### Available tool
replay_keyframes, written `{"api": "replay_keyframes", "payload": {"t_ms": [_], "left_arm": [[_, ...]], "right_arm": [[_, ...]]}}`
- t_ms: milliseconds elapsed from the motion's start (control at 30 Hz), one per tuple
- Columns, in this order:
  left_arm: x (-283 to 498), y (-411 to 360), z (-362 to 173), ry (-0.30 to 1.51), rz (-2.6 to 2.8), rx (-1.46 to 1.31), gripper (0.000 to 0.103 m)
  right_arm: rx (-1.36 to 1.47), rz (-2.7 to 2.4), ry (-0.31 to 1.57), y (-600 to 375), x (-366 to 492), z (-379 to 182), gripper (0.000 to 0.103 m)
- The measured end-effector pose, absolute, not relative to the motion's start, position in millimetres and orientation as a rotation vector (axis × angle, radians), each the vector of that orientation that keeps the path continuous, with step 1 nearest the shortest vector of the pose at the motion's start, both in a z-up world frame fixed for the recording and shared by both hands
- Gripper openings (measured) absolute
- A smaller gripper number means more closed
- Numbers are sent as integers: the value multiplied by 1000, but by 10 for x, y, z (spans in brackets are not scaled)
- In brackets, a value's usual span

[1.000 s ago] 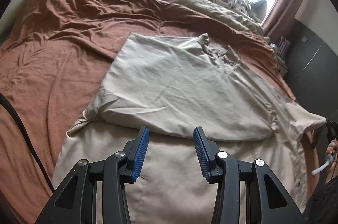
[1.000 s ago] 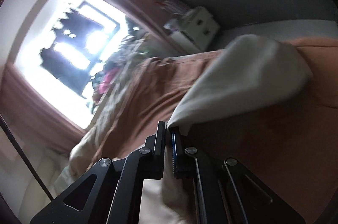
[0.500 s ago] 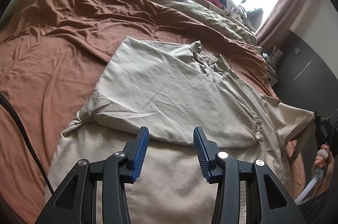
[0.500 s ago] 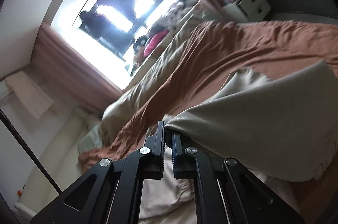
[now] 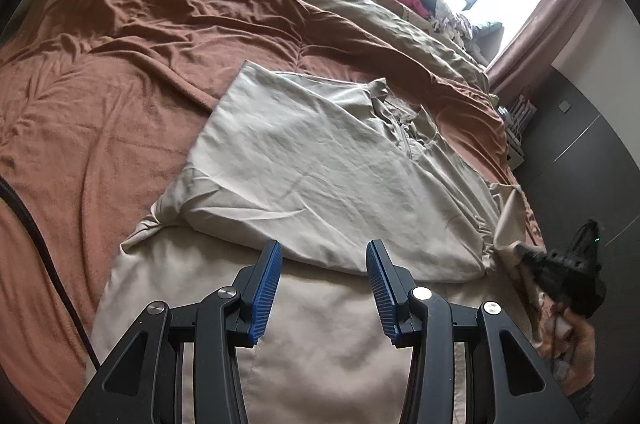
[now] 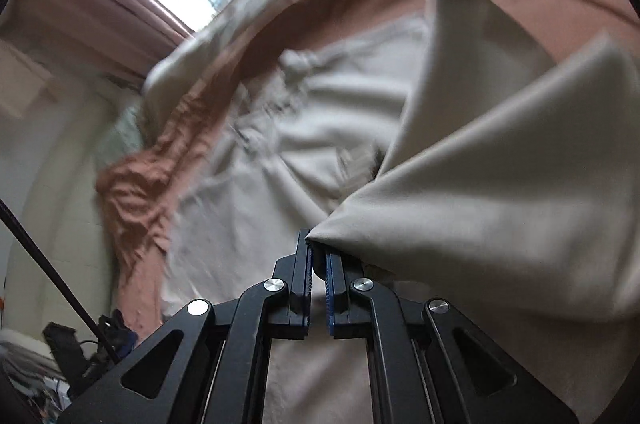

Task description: Fold large clothes

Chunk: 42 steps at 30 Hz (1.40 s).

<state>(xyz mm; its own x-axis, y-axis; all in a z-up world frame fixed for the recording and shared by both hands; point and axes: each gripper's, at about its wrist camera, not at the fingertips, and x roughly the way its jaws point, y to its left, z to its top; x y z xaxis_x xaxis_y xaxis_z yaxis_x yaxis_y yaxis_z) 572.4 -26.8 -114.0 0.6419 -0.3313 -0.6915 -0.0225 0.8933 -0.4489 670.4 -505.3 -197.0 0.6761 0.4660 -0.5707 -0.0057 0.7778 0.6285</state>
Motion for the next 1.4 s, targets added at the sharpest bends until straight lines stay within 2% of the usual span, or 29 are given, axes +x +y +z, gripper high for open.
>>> {"api": "replay_keyframes", "payload": {"t_ms": [133, 200, 233, 300, 333, 367, 567, 867, 900, 967, 1067, 1267, 1400], "left_arm": [[5721, -271, -1133, 862, -188, -450, 46], [5711, -277, -1125, 862, -194, -451, 46], [5707, -276, -1123, 862, -195, -451, 46], [5694, -277, -1118, 861, -196, -452, 46], [5688, -279, -1114, 860, -197, -452, 46], [5681, -278, -1109, 859, -197, -452, 46], [5641, -254, -1117, 857, -190, -451, 46], [5707, -194, -1206, 873, -171, -468, 46], [5710, -196, -1202, 872, -172, -467, 46], [5715, -196, -1195, 868, -172, -467, 46], [5723, -192, -1213, 871, -177, -479, 46], [5701, -111, -1205, 866, -193, -520, 46], [5686, -9, -1213, 867, -192, -553, 46]], "right_arm": [[687, 275, 830, -5124, 6575, -1954, 3], [707, 264, 838, -5221, 6435, -1934, 6], [721, 267, 833, -5229, 6406, -1955, 11], [762, 264, 801, -5376, 6296, -1939, 39], [794, 253, 765, -5479, 6177, -1930, 65], [818, 239, 739, -5560, 6076, -1956, 71], [1018, 71, 620, -6224, 5585, -2096, 71], [1162, 10, 649, -6485, 5705, -2526, 69], [1176, 4, 643, -6453, 5776, -2586, 64], [1174, -9, 631, -6466, 5851, -2582, 25], [1086, -47, 562, -6312, 5922, -2378, 6], [799, -60, 346, -5850, 5807, -1581, 4], [675, -5, 286, -5409, 5849, -1296, 4]]}}
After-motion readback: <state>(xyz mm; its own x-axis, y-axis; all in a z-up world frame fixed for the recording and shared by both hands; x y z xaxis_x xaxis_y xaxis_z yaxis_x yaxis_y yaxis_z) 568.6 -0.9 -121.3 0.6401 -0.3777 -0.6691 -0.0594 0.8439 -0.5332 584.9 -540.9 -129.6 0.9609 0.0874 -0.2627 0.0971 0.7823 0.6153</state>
